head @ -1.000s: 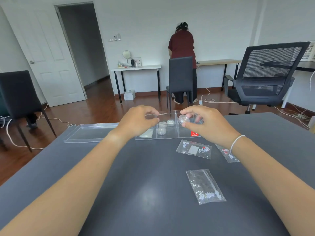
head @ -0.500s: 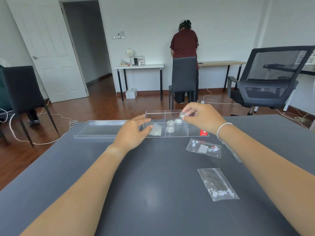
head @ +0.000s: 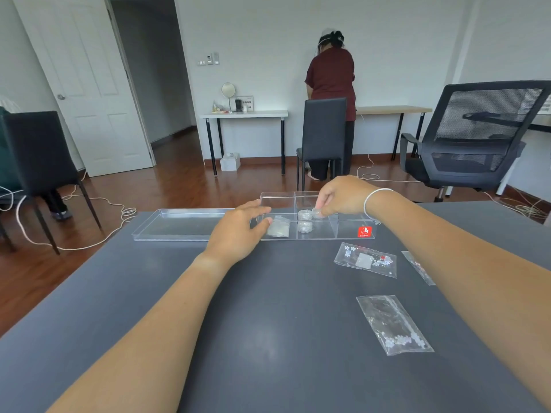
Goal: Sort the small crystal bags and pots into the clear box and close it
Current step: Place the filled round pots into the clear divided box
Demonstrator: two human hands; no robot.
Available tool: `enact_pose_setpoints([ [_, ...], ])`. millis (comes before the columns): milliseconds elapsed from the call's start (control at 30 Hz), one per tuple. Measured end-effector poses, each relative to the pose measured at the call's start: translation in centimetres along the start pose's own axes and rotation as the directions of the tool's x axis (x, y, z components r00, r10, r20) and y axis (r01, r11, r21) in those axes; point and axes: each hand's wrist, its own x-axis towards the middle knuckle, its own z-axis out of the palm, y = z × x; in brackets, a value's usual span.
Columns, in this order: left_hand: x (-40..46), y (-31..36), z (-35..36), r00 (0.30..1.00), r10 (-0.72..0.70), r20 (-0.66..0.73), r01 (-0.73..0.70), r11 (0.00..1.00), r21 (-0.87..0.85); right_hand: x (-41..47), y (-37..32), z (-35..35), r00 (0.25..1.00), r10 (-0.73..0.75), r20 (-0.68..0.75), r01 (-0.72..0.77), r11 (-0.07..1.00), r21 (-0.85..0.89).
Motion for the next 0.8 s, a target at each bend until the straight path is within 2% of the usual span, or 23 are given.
enact_pose_setpoints([
  [233,-0.1,0.0,0.0,1.000,-0.014,0.003,0.014,0.999,-0.030,0.7,-0.1,0.0,0.999,-0.016,0.047,0.019,0.998,-0.056],
  [500,-0.1,0.2,-0.1,1.000,-0.026,0.010,0.026,1.000,-0.016,0.7,0.2,0.1,0.998,-0.039,0.042,0.040,0.999,-0.036],
  [600,-0.2,0.3,-0.1,1.000,-0.026,0.014,0.026,1.000,-0.011,0.2,0.6,0.1,0.996,-0.077,-0.034,0.077,0.997,0.020],
  [800,-0.2,0.5,-0.2,1.000,-0.021,0.018,0.021,1.000,0.017,-2.9,2.0,-1.0,0.951,-0.131,-0.279,0.179,0.971,0.156],
])
